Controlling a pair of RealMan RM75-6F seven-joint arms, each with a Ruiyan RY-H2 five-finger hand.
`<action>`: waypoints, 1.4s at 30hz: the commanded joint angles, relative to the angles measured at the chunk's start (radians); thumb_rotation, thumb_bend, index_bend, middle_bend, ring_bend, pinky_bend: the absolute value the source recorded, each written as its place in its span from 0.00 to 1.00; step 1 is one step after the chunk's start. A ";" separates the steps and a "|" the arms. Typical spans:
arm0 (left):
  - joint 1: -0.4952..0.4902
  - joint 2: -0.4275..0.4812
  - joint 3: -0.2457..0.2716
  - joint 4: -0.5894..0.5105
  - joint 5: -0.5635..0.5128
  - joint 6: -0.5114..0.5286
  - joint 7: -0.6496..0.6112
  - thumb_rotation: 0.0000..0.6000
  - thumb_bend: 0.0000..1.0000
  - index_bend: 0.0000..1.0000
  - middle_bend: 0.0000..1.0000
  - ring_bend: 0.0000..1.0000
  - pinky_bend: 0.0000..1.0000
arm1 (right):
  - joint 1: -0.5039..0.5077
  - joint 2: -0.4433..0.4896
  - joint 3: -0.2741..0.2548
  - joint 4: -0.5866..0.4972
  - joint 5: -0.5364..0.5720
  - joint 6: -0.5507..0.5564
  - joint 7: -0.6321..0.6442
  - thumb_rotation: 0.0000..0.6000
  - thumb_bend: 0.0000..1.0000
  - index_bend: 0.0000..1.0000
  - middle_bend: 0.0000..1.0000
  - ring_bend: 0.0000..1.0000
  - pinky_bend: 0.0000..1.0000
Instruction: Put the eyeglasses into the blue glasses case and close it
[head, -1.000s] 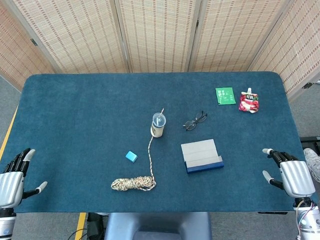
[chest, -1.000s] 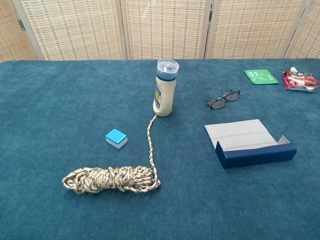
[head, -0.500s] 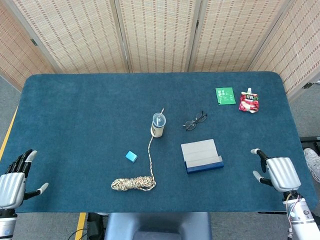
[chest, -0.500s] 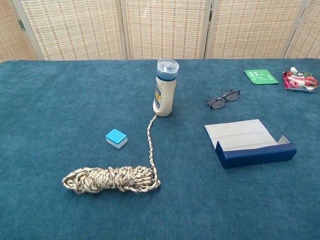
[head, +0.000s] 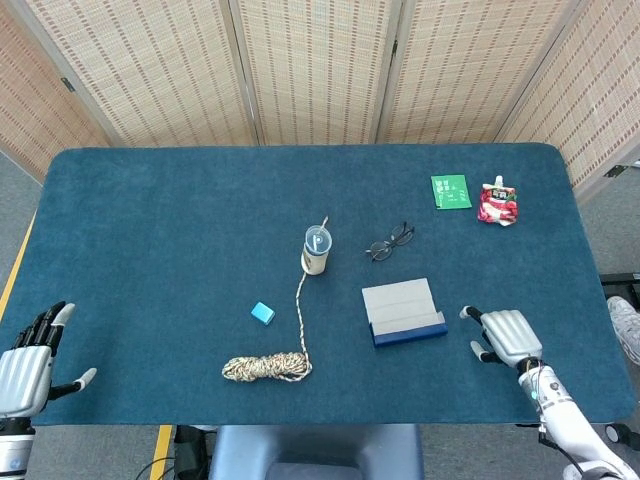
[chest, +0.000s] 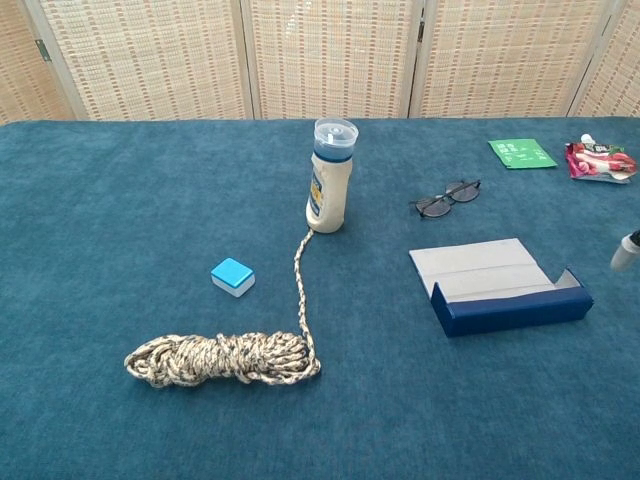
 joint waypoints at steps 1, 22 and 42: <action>0.000 -0.001 0.001 0.001 -0.003 -0.004 0.000 1.00 0.19 0.07 0.10 0.12 0.23 | 0.025 -0.027 -0.005 0.034 0.021 -0.042 0.002 1.00 0.47 0.27 1.00 1.00 0.86; 0.017 0.011 0.004 0.004 -0.004 0.016 -0.012 1.00 0.20 0.07 0.10 0.12 0.23 | 0.118 -0.094 -0.090 -0.019 -0.192 -0.057 0.023 1.00 0.48 0.27 1.00 1.00 0.86; 0.060 0.033 0.016 0.008 0.024 0.078 -0.060 1.00 0.20 0.07 0.10 0.12 0.23 | 0.365 -0.119 0.032 -0.132 -0.216 -0.214 -0.151 1.00 0.85 0.38 1.00 1.00 0.90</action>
